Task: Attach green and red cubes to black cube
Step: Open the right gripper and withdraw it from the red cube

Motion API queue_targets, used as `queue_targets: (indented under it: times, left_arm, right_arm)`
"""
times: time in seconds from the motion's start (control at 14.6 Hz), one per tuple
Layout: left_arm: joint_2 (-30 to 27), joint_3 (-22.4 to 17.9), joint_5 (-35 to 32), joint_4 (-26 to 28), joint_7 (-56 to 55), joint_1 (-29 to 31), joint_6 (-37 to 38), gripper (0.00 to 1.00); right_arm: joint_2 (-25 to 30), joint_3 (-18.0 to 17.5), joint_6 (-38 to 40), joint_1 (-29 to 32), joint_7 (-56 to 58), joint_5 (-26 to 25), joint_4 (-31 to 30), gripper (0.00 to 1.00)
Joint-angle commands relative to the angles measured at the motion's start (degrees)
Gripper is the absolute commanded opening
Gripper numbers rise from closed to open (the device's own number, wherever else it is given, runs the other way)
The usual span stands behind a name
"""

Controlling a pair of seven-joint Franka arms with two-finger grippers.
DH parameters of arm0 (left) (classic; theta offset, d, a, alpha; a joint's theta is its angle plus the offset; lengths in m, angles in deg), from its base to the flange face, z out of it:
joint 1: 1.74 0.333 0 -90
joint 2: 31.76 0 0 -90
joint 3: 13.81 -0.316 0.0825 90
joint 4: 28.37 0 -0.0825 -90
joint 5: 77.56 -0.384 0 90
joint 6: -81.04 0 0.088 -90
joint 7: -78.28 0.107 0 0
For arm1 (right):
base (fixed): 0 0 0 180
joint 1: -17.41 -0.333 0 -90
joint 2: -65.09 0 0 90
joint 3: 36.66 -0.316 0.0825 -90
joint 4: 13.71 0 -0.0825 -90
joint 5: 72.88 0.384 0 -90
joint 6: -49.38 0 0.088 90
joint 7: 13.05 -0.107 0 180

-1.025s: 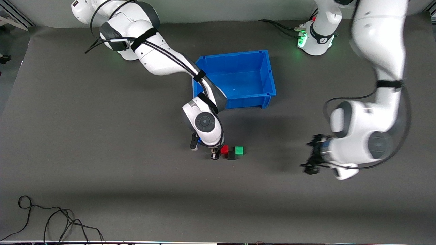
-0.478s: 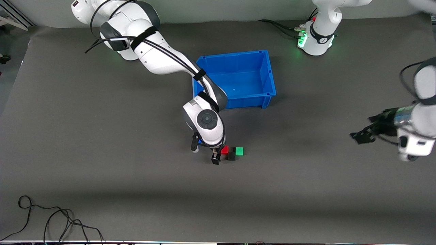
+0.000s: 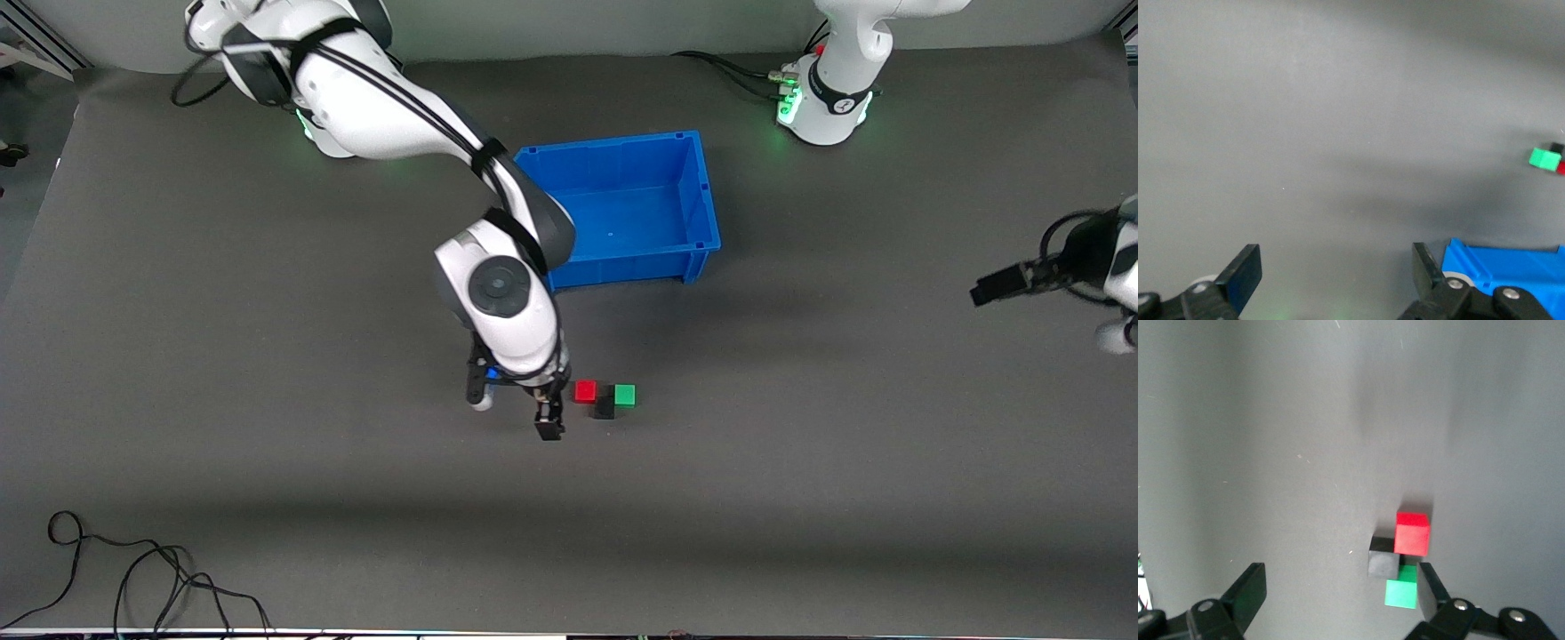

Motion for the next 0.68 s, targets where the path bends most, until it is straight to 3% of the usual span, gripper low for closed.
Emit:
queue_targets:
  times: [0.0, 0.14, 0.62]
  left_arm:
    - [-6.04, 0.36, -1.01, 4.50, 5.21, -0.50, -0.31, 1.00]
    - [-9.04, 0.36, -1.01, 7.41, 7.42, -0.77, -1.98, 1.00]
    - [-7.99, 3.07, -1.18, 5.66, 6.63, -0.78, -1.63, 1.00]
  right_arm:
    - [5.89, -0.08, 8.81, 1.91, 8.56, -0.98, -1.28, 1.00]
    - [9.67, -0.08, 14.79, 3.67, 14.89, -0.89, -1.37, 1.00]
    - [22.15, 0.09, 37.83, 11.23, 45.47, -1.24, -2.60, 1.00]
